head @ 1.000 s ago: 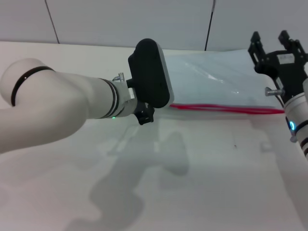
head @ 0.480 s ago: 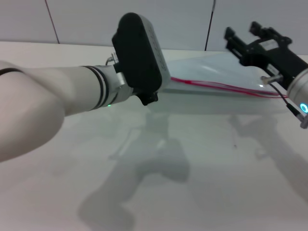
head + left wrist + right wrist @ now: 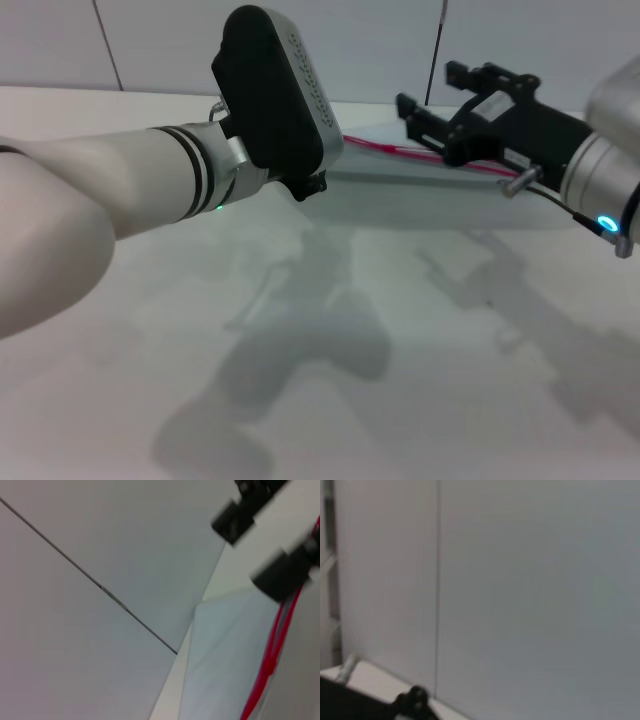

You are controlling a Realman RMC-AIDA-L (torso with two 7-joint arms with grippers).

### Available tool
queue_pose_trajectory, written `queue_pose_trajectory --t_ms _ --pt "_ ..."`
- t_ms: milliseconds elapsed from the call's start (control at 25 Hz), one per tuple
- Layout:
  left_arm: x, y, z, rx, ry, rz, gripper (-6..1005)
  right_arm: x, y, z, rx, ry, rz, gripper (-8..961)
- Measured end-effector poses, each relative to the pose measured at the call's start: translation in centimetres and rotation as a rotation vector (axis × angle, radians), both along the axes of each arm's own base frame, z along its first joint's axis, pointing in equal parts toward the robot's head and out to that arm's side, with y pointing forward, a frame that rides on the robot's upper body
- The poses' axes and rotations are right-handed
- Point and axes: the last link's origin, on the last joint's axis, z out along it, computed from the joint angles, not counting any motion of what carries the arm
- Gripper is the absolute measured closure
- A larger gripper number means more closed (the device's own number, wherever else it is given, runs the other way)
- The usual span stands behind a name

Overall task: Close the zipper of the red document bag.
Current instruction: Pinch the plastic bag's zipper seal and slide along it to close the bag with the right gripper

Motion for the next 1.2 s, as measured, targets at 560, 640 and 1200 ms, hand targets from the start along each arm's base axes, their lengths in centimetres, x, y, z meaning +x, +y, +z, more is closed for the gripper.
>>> queue_pose_trajectory --t_ms 560,640,1200 --pt "0.4 0.1 0.5 0.040 -0.052 -0.022 961 -2.0 -0.3 -2.5 -0.021 -0.116 0.079 326" --pt "0.4 0.1 0.5 0.040 -0.053 -0.023 961 -2.1 -0.2 -3.0 -0.015 -0.134 0.088 325" --pt "0.6 0.1 0.5 0.039 -0.049 -0.031 962 -1.1 0.4 -4.2 0.012 -0.215 0.095 343"
